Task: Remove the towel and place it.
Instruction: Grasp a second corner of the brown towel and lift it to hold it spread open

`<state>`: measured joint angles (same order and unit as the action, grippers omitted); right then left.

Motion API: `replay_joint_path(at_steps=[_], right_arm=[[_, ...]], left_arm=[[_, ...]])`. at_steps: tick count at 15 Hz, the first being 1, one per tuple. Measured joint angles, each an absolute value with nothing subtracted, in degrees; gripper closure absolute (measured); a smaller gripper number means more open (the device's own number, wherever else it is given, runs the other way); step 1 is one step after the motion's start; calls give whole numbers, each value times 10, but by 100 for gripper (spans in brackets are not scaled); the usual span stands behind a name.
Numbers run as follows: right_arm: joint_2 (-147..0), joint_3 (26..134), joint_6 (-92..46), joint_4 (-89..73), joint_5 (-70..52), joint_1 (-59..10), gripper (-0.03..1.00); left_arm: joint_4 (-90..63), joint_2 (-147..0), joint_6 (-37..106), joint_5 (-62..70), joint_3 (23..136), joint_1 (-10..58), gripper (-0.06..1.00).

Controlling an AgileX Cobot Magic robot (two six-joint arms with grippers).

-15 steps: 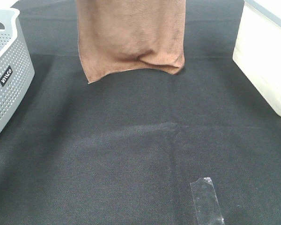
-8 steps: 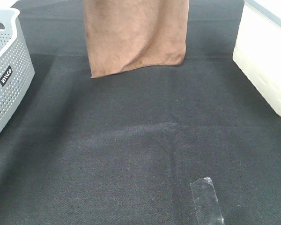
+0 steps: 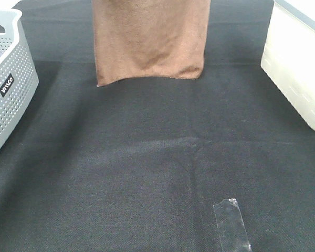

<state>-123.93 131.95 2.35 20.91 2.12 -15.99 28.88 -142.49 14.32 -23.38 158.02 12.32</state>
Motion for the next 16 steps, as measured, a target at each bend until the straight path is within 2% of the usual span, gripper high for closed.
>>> replay_joint_path(at_steps=[3, 6, 8, 10, 13, 16], right_arm=[[-1239, 1320, 23, 209, -15, -159, 97], [-1239, 1320, 23, 203, -63, -159, 97], [-1239, 1320, 23, 179, -127, -159, 97], [-1237, 1320, 23, 145, -209, -159, 97], [-1224, 1320, 23, 109, -321, -159, 97], [-1221, 1320, 22, 87, -411, -159, 97]], left_arm=[[356, -1425, 56, -212, 1580, 123, 94], [451, -1425, -120, -156, 1576, 126, 94], [523, -1425, -244, -68, 1573, 146, 94], [534, -1425, -283, 72, 1573, 182, 94], [305, -1425, -194, 339, 1573, 218, 94], [151, -1422, -89, 497, 1573, 219, 94]])
